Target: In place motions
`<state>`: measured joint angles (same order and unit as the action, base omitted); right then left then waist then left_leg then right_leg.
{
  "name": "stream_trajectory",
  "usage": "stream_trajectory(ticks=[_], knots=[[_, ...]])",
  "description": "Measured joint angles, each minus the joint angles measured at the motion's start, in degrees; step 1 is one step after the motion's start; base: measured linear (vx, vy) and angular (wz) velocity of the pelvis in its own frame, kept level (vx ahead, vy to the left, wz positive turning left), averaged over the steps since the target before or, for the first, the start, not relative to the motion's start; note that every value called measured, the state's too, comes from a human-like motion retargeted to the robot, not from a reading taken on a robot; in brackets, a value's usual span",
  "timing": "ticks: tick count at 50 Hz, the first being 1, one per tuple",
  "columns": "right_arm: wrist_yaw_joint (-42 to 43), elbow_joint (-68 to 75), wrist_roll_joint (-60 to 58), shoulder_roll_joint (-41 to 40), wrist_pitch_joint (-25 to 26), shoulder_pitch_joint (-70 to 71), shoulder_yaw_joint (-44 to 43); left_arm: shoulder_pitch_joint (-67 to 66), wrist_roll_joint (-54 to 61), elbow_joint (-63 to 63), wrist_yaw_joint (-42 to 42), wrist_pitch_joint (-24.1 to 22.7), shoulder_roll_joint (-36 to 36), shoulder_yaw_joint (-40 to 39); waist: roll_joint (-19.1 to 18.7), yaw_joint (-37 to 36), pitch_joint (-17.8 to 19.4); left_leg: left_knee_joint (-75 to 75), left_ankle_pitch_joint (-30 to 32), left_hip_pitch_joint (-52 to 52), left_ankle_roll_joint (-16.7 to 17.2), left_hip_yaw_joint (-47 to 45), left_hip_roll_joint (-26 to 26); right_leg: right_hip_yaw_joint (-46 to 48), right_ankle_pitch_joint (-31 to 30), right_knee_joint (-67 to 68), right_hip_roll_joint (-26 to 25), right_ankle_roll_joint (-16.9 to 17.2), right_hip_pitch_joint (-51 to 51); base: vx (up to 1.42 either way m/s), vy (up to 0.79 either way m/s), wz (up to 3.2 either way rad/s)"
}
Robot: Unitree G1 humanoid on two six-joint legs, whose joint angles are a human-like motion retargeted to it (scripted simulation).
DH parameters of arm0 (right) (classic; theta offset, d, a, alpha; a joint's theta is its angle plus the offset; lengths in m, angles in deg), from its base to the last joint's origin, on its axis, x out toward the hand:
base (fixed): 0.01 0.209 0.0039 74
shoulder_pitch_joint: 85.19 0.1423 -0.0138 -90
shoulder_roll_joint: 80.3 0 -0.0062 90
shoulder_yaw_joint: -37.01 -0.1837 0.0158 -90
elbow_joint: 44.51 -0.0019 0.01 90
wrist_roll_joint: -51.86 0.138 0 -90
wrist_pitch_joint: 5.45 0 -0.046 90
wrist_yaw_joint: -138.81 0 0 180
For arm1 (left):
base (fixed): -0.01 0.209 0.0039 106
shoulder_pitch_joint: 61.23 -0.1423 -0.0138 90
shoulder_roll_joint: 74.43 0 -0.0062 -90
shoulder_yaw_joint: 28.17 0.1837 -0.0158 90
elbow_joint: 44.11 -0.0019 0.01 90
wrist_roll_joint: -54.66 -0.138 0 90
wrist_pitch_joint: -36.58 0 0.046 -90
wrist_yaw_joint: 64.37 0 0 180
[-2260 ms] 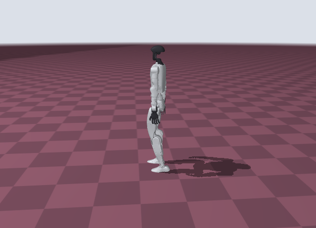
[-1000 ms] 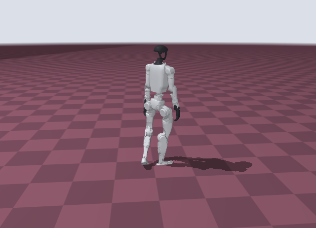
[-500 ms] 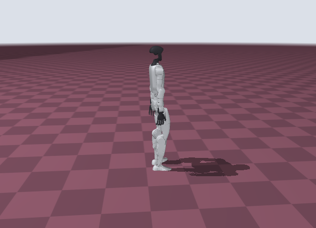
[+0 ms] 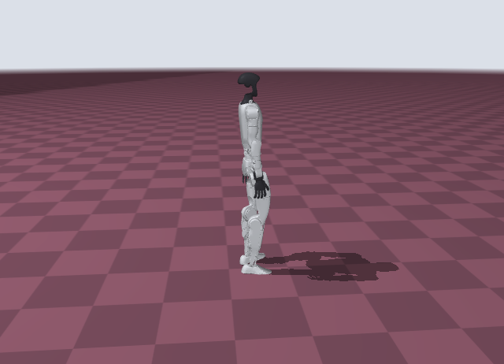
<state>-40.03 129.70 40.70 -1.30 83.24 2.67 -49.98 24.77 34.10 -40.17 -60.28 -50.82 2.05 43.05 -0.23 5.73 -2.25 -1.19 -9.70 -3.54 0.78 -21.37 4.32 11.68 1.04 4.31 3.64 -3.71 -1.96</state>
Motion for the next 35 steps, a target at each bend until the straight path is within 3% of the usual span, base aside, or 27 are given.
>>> stream_trajectory(ticks=[25, 35], knots=[[-0.67, 4.51, -0.5, 0.28, 0.28, 0.0, 1.18, -1.55, -0.05, 0.16, -0.65, 0.35, 0.99, -0.6, 1.59, -3.14, 0.28, -1.57, 7.02, 2.59, 1.36, 5.58, -1.9, 6.51, 3.21, -3.29, -2.07, 1.39, -3.66, -0.02, -0.07, 0.33], [-0.99, 4.62, -0.19, 1.74, -0.07, 0.26, -0.04, 0.1, -0.86, 2.71, 0.18, -0.09, 0.36, 1.97, 1.23, -6.57, 1.84, -6.35, 10.18, 9.97, 2.17, 10.32, -2.37, 14.94, 4.74, -5.75, -1.91, 1.62, -4.47, -0.13, -0.01, 0.81]])
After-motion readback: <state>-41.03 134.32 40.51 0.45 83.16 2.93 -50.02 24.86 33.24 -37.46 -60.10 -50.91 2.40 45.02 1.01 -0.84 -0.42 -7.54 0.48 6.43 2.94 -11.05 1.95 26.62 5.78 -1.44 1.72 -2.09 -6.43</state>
